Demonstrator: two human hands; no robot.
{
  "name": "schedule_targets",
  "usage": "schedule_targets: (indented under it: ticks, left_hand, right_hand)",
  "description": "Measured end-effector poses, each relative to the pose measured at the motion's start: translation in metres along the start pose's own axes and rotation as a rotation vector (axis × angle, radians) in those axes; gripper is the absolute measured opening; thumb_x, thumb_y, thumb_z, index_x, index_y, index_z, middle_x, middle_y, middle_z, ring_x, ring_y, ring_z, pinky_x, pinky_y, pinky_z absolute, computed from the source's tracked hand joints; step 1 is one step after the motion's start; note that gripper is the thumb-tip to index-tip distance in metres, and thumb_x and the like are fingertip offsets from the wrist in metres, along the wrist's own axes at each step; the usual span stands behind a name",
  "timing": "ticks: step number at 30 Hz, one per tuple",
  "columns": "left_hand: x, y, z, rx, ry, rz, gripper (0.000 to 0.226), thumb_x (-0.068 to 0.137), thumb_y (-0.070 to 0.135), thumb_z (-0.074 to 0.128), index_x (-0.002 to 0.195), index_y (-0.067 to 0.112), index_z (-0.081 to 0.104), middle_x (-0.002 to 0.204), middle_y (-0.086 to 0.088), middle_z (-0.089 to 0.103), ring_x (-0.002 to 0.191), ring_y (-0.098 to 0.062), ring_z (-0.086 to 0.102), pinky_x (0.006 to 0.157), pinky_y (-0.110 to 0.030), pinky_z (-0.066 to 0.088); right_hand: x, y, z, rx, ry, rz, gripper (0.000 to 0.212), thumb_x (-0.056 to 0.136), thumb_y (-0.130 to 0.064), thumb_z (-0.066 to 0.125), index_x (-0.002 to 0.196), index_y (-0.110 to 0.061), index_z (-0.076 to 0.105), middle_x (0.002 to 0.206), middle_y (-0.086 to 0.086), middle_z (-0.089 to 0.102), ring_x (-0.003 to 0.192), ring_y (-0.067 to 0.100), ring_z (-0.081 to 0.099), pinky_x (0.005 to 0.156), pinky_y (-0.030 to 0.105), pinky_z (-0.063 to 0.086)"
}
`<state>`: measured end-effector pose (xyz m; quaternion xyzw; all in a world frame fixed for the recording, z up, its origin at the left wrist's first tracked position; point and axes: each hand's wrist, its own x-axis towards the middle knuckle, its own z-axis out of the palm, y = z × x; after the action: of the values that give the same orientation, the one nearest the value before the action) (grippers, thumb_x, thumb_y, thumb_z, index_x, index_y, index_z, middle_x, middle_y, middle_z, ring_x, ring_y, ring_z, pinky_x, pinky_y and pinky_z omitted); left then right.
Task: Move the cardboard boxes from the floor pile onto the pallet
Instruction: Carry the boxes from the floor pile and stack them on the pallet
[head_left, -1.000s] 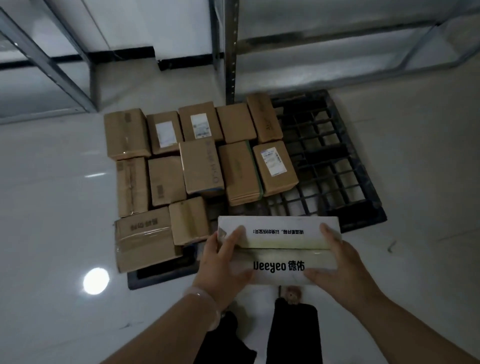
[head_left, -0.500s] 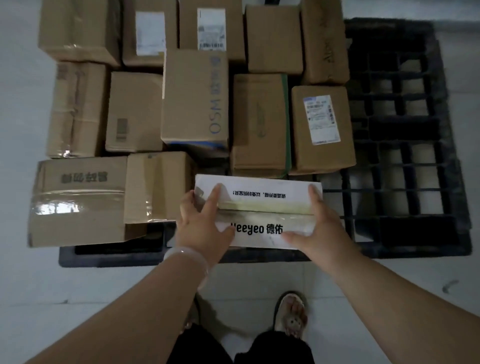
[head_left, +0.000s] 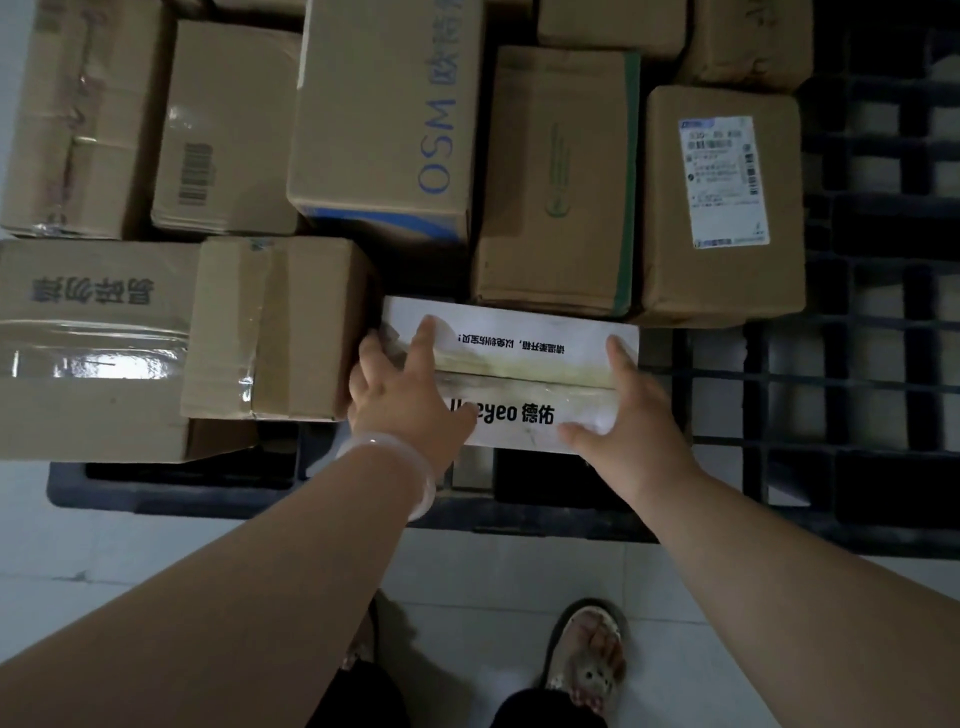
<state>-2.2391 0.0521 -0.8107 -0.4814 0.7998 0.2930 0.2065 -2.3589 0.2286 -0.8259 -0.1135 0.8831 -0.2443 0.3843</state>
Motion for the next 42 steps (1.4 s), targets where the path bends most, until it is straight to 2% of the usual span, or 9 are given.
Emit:
schedule_targets:
  ticks: [7,10,12,16,19,25,30,36,42]
  left_hand:
    - [-0.002,0.0,0.006,0.111,-0.012,0.087,0.096,0.086,0.054,0.062,0.149,0.049,-0.01,0.157,0.002,-0.029,0.148,-0.026,-0.014,0.119,-0.045,0.007]
    - [-0.013,-0.009,0.013,0.177,-0.029,0.204,0.091,0.09,0.058,0.053,0.148,0.049,-0.016,0.153,0.009,-0.038,0.144,-0.017,-0.025,0.118,-0.045,0.0]
    - [-0.023,-0.018,0.02,0.231,-0.042,0.262,0.087,0.091,0.057,0.047,0.147,0.049,-0.019,0.147,0.013,-0.046,0.139,-0.012,-0.033,0.117,-0.043,-0.007]
    - [-0.027,-0.037,0.03,0.396,-0.052,0.363,0.089,0.091,0.061,0.041,0.145,0.046,-0.028,0.139,0.009,-0.057,0.127,-0.014,-0.053,0.11,-0.039,-0.019]
    - [-0.019,-0.04,0.028,0.398,-0.046,0.357,0.089,0.09,0.064,0.042,0.144,0.048,-0.027,0.138,0.01,-0.058,0.134,-0.014,-0.045,0.11,-0.039,-0.017]
    - [-0.024,-0.034,0.009,0.382,-0.053,0.376,0.094,0.084,0.072,0.045,0.149,0.044,-0.018,0.154,0.006,-0.038,0.145,-0.017,-0.028,0.117,-0.042,-0.01]
    - [-0.06,-0.031,-0.041,0.417,0.108,0.404,0.097,0.079,0.079,0.041,0.147,0.046,-0.021,0.16,0.005,-0.026,0.148,-0.017,-0.018,0.117,-0.047,-0.011]
    - [-0.148,-0.036,-0.141,0.36,0.235,0.209,0.099,0.078,0.08,0.044,0.148,0.048,-0.019,0.162,0.006,-0.019,0.15,-0.019,-0.011,0.118,-0.048,-0.008]
    - [-0.289,-0.029,-0.258,0.212,0.38,0.082,0.094,0.08,0.076,0.046,0.15,0.047,-0.009,0.164,0.005,-0.009,0.15,-0.02,-0.007,0.12,-0.049,-0.004]
  right_hand:
    - [-0.01,0.005,-0.001,-0.127,0.034,-0.115,0.09,0.086,-0.038,0.073,0.153,-0.048,0.014,0.162,-0.017,-0.006,0.147,0.014,0.018,0.104,0.023,0.025]
    - [-0.025,0.005,0.001,-0.379,0.1,-0.267,0.085,0.088,-0.045,0.068,0.155,-0.041,0.016,0.164,-0.009,-0.008,0.151,0.018,0.005,0.118,0.036,0.021]
    - [-0.031,0.007,0.005,-0.557,0.037,-0.333,0.084,0.091,-0.054,0.057,0.157,-0.039,0.006,0.164,-0.005,-0.015,0.151,0.018,-0.012,0.123,0.042,0.009]
    - [-0.031,0.012,0.017,-0.738,-0.073,-0.376,0.091,0.093,-0.064,0.043,0.148,-0.041,-0.026,0.157,-0.004,-0.037,0.144,0.018,-0.034,0.117,0.038,-0.015]
    - [-0.028,0.008,0.023,-0.735,-0.059,-0.35,0.092,0.093,-0.064,0.043,0.146,-0.042,-0.03,0.155,-0.005,-0.04,0.143,0.018,-0.036,0.115,0.038,-0.014]
    - [-0.035,-0.008,0.016,-0.773,-0.073,-0.347,0.093,0.091,-0.069,0.042,0.15,-0.041,-0.023,0.158,-0.003,-0.035,0.144,0.017,-0.033,0.117,0.038,-0.02]
    - [-0.063,-0.051,-0.013,-0.821,-0.087,-0.458,0.104,0.081,-0.077,0.05,0.151,-0.043,-0.019,0.159,-0.006,-0.032,0.146,0.016,-0.029,0.119,0.041,-0.018]
    - [-0.137,-0.134,-0.065,-0.858,-0.136,-0.611,0.111,0.075,-0.081,0.053,0.148,-0.046,-0.022,0.159,-0.007,-0.033,0.146,0.015,-0.028,0.116,0.04,-0.021]
    - [-0.263,-0.244,-0.13,-0.829,-0.173,-0.877,0.105,0.077,-0.078,0.056,0.153,-0.043,-0.007,0.164,-0.003,-0.018,0.149,0.016,-0.017,0.118,0.04,-0.014]
